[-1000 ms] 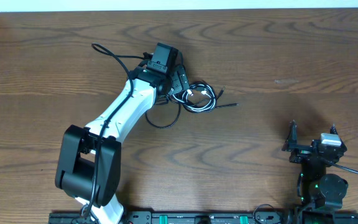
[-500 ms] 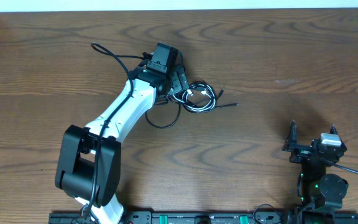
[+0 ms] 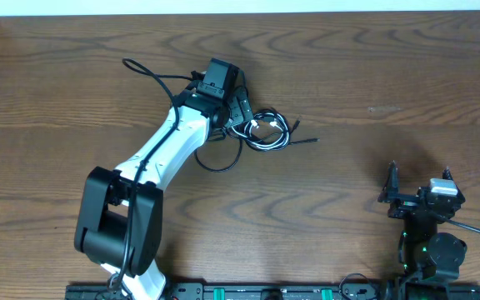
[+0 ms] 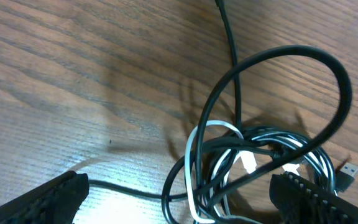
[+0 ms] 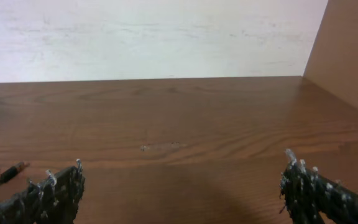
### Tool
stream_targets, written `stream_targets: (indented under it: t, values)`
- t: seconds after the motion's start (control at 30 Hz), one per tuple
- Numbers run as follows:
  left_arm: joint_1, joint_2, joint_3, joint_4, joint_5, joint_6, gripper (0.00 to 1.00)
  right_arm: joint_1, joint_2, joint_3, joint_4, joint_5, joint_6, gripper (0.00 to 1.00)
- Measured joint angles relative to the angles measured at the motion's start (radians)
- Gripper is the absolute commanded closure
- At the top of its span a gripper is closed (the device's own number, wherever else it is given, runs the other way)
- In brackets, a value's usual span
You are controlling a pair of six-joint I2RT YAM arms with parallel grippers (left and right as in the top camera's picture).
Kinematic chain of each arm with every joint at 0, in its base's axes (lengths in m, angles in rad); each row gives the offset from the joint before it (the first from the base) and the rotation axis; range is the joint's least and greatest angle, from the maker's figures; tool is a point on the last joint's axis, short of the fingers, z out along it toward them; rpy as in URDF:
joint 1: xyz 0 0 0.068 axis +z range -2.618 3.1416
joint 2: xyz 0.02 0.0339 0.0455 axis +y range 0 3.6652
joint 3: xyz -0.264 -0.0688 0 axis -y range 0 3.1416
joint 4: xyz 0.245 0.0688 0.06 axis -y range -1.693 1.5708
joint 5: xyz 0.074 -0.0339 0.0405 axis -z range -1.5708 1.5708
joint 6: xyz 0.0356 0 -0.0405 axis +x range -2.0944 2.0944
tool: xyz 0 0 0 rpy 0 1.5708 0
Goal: Untangle cables
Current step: 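Grasp the cable bundle with the left gripper and lift it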
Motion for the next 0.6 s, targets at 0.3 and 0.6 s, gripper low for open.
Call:
stream_targets:
  t: [0.3, 0.6]
  values:
    - [-0.001, 0.097, 0.0, 0.044, 0.002, -0.001, 0.02, 0.0, 0.0, 0.0, 0.0, 0.0, 0.0, 0.01]
    - [-0.02, 0.102, 0.0, 0.05, 0.001, -0.026, 0.29, 0.0, 0.0, 0.0, 0.0, 0.0, 0.0, 0.01]
